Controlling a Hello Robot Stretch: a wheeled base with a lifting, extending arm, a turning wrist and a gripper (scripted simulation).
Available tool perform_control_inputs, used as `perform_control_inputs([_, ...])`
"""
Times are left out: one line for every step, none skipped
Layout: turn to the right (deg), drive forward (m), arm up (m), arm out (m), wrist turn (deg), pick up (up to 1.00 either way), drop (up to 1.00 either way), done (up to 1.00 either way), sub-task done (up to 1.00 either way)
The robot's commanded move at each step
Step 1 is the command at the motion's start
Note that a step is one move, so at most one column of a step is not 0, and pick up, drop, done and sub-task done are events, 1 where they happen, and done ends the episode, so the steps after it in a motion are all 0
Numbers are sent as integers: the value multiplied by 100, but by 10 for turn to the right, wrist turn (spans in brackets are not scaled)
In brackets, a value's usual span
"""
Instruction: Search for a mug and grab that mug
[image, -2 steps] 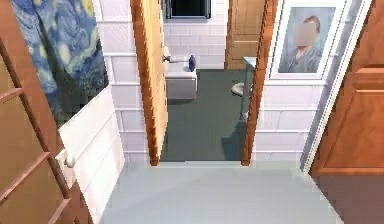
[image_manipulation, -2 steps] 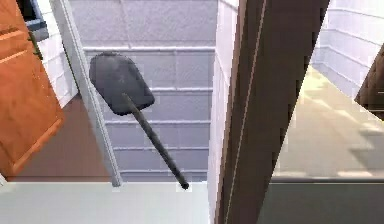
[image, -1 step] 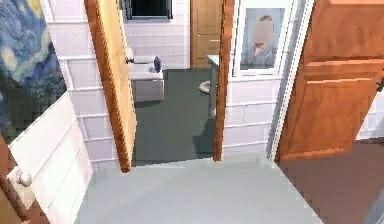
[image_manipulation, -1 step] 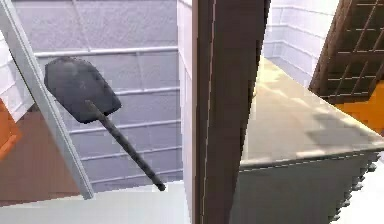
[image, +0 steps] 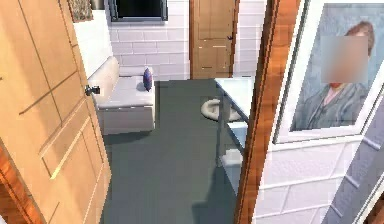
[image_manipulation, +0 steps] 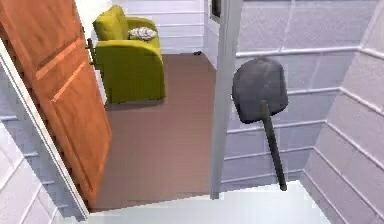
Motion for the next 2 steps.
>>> perform_control_inputs([0,85,0,0,0,0,0,0,0])
perform_control_inputs([-90,0,0,0,0,0,0,0,0])
